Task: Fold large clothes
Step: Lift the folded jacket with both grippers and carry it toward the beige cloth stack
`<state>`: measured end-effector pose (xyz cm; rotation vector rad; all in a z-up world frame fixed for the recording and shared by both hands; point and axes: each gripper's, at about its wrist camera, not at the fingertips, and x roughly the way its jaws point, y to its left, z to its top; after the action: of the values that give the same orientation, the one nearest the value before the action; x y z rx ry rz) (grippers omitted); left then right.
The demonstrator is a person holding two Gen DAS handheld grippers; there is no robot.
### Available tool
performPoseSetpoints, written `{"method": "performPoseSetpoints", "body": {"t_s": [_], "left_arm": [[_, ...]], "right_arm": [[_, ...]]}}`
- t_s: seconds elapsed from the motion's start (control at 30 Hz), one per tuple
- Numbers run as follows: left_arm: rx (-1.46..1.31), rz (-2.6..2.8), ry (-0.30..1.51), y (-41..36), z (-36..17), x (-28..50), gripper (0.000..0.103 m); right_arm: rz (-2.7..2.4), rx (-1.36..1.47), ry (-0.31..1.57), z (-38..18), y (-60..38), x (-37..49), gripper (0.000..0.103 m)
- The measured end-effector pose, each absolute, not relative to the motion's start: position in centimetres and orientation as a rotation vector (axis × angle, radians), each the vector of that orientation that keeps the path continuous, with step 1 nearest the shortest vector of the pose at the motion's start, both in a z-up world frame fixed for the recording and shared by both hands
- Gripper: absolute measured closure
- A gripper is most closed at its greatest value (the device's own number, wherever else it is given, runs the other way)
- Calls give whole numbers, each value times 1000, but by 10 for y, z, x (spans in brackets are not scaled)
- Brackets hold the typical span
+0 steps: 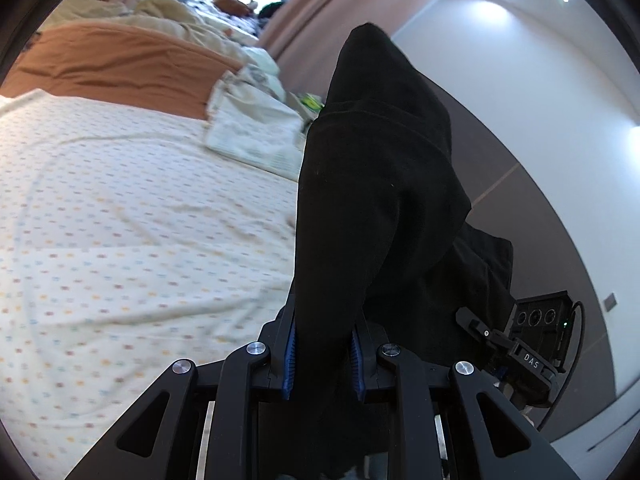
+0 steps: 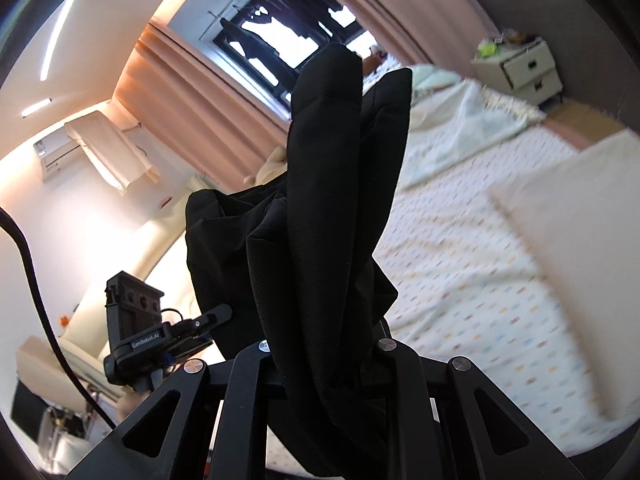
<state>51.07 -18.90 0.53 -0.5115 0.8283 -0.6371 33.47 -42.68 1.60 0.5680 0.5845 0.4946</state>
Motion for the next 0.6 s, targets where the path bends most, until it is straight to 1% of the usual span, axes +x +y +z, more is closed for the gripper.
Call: {"method": "performPoseSetpoints", "body": {"t_s": [0.6], "left_arm": [[-441, -863, 880, -367, 34, 536, 81]], "right_arm": [[261, 360, 560, 99, -552, 307, 86]]}}
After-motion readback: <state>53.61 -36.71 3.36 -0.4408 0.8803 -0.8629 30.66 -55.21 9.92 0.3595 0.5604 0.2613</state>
